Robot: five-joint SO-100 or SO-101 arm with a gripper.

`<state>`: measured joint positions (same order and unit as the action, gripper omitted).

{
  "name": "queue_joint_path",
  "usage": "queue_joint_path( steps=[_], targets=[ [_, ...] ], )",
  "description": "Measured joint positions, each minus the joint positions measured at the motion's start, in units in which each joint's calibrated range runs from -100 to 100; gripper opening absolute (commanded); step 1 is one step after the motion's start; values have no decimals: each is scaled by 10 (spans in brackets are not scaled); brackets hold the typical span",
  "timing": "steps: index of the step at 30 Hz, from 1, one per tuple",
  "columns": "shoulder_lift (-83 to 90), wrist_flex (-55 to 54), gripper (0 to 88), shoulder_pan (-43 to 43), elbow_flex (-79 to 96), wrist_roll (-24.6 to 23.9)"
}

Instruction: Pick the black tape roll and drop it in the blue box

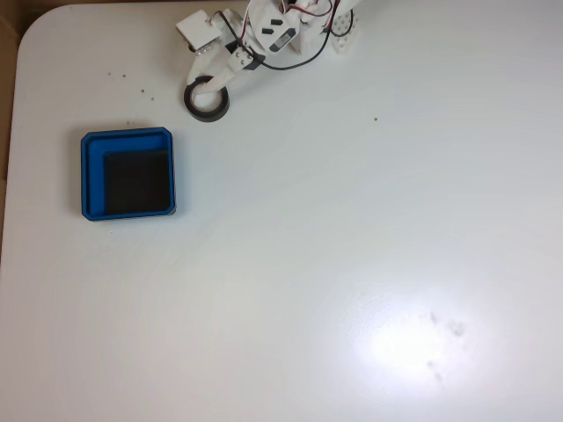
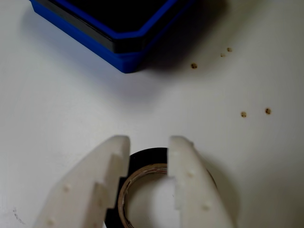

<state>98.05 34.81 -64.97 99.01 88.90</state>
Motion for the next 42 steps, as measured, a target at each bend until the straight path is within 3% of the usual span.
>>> queue_joint_path(
  steps=[9, 29, 42],
  targets=[
    [-109, 0, 20, 0, -33, 0],
    [-465, 0, 20, 0, -317, 0],
    [-533, 0, 18, 0, -352, 0]
  ],
)
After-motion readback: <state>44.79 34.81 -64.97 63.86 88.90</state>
